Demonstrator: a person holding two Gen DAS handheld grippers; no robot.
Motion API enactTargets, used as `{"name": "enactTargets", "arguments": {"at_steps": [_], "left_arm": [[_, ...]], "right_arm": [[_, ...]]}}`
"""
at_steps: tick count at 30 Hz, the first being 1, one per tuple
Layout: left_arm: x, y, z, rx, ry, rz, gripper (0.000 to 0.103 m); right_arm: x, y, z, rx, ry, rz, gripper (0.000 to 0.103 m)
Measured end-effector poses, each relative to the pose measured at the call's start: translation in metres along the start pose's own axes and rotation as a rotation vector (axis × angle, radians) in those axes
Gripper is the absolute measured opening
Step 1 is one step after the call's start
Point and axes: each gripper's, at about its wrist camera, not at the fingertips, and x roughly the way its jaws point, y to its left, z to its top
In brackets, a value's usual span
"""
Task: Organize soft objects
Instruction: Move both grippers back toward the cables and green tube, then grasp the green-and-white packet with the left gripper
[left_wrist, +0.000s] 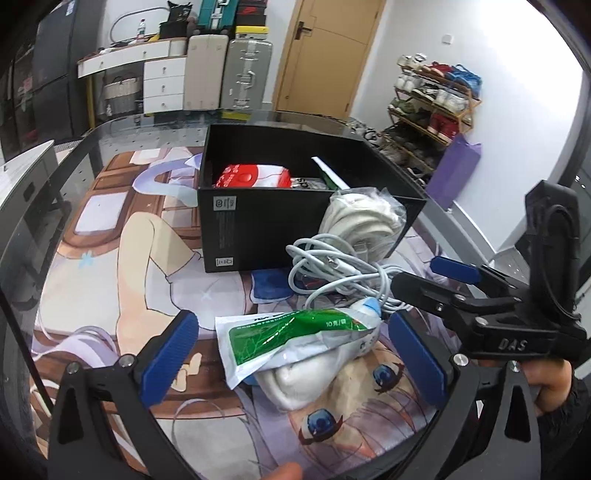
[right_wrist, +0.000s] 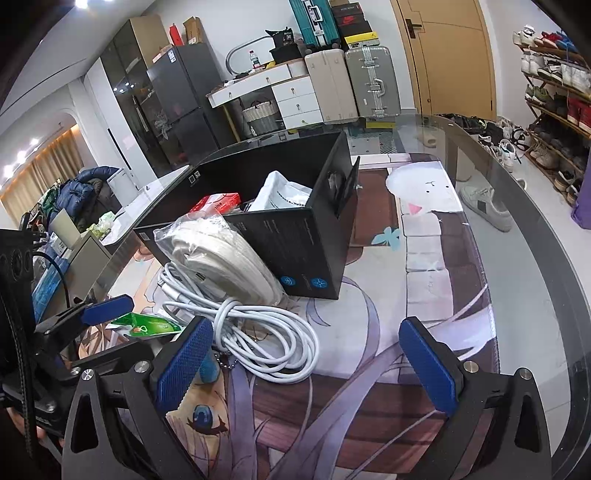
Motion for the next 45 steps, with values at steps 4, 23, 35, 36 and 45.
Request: {"name": "enactTargets", "arguments": {"at_steps": [4, 23, 35, 36, 45], "left_arm": [[0.004, 0.006, -0.001, -0.063, -0.009, 0.006, 0.103], [-0.003, 0.017, -0.006, -0.070, -0.044, -0.040, 0.064], [-0.011, 0.032, -0.003, -0.113, -0.068, -0.032, 0.064], [-0.012, 0.034, -0.003, -0.114, -0.069, -0.031, 0.064], [-0.013, 0.035, -0.001, -0.109, -0.077, -0.036, 0.064]], "right_arm": [[0.001, -0.001, 0.000, 0.003, 0.003, -0.001, 0.102], [0.005, 0.002, -0.004, -0.010, 0.010, -0.002, 0.102], [0.011, 0.004, 0.000, 0.001, 0.026, -0.078, 0.102], [0.009, 0.001, 0.000, 0.002, 0.025, -0.093, 0.102], [-0.004, -0.017, 0.000, -0.008, 0.018, -0.069, 0.102]]}}
